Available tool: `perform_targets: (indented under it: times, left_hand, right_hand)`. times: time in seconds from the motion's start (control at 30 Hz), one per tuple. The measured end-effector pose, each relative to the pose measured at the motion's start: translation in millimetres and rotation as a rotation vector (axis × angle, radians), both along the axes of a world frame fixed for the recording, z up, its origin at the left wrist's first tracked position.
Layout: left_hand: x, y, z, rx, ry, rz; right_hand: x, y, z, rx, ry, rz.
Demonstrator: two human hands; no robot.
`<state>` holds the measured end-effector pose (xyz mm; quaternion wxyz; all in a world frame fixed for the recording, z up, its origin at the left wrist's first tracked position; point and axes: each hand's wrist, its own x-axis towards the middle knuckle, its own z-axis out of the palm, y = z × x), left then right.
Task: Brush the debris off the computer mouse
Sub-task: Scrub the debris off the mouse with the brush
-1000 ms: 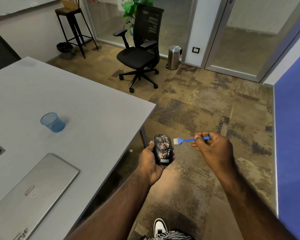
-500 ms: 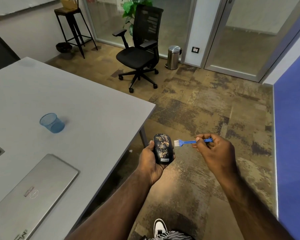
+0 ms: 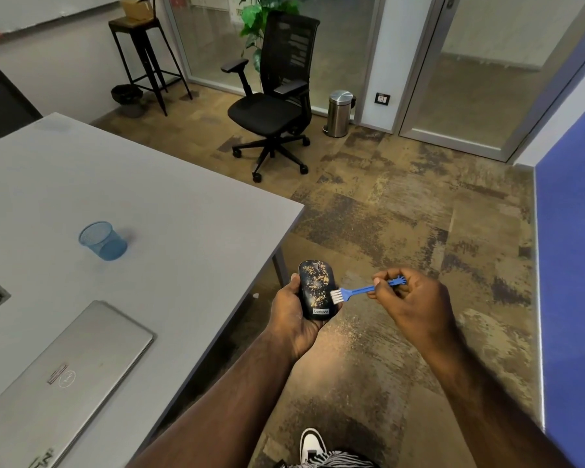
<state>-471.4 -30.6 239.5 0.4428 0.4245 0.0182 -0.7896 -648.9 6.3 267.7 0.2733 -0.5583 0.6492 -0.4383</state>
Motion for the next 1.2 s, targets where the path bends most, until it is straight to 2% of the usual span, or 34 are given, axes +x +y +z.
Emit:
perform_targets:
  times: [0.1, 0.2, 0.27, 0.43, 0.6, 0.73, 0.83, 0.9, 1.07, 1.2]
  left_hand:
    - [3, 1, 2, 0.006, 0.033, 0.004]
    - [2, 1, 2, 0.002, 0.028, 0.020]
    - [2, 1, 3, 0.007, 0.034, 0.017]
    - [3, 1, 4, 0.002, 0.058, 0.015]
    - [1, 0, 1, -0.001, 0.035, 0.016]
    - [2, 0, 2, 0.001, 0.053, 0.034]
    - [1, -1, 3, -0.012, 0.043, 0.033]
    - [0, 0, 3, -0.009, 0.036, 0.013]
    - [2, 1, 4, -0.004, 0.050, 0.019]
    - [3, -1, 4, -0.017, 0.040, 0.008]
  right_hand:
    - [-4, 0, 2, -0.033, -0.001, -0.050]
    - [-4, 6, -1, -0.056, -0.047, 0.068]
    - [-2, 9, -4, -0.033, -0.006, 0.120]
    - [-9, 10, -3, -0.092, 0.038, 0.006]
    - [-2, 18, -6, -0.055, -0.010, 0.159]
    - [-4, 15, -4, -0.122, 0.022, 0.049]
    - [-2, 17, -3, -0.123, -0.029, 0.141]
    - [4, 18, -5, -0.108, 0.005, 0.192]
    - [3, 12, -4, -0.137, 0.005, 0.051]
    - [6, 13, -3, -0.150, -0.006, 0.118]
